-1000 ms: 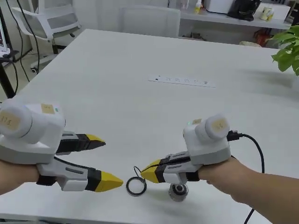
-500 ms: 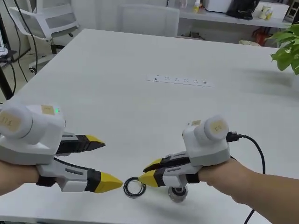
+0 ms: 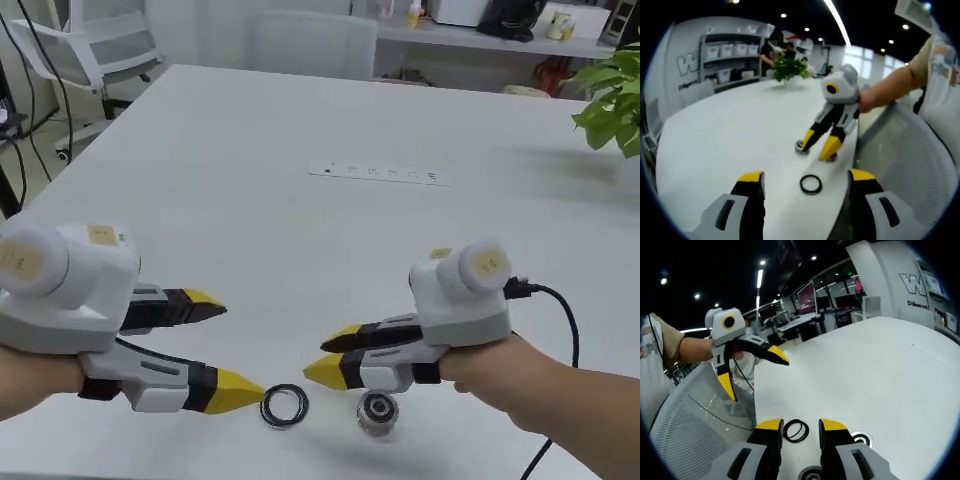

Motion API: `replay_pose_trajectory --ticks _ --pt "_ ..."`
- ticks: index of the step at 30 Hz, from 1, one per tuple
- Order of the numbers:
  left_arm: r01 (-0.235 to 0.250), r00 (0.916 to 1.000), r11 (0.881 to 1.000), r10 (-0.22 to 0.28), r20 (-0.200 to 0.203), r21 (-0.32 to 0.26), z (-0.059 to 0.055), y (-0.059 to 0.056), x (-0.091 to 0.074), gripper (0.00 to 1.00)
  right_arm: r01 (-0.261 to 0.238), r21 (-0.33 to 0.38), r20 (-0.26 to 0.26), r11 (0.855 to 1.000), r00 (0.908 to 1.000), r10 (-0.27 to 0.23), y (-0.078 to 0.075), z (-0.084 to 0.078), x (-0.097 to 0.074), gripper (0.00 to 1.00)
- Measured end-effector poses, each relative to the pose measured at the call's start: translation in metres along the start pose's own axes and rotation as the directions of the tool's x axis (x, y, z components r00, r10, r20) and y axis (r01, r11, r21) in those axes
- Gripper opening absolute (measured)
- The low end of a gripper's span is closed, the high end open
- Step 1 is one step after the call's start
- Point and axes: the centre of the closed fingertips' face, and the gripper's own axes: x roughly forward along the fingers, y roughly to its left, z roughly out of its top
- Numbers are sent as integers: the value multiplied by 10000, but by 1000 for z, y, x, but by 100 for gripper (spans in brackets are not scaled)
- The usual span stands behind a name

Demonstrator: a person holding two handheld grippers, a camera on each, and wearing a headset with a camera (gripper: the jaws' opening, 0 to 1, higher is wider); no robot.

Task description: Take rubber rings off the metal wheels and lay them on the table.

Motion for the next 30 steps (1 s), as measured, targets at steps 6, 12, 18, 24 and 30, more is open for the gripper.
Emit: replay_pose_trajectory --ticks 6,12,18,24,30 --pt "-4 9999 10000 4 142 4 7 0 0 69 196 40 253 9998 9995 -197 -4 4 -9 31" --pt "-62 9995 10000 62 300 -6 14 1 -1 71 400 43 475 9992 9981 -402 -8 9 -19 36" --pt "-96 9991 9999 97 424 -31 19 1 -1 72 542 5 640 9985 9965 -542 -10 10 -29 40" --pt "-170 9984 9998 175 538 -90 23 2 -2 73 740 -23 799 9973 9941 -736 -12 11 -42 46" --pt "-234 9980 9996 242 583 -148 25 2 -4 74 964 -248 832 9950 9921 -940 -12 9 -54 51"
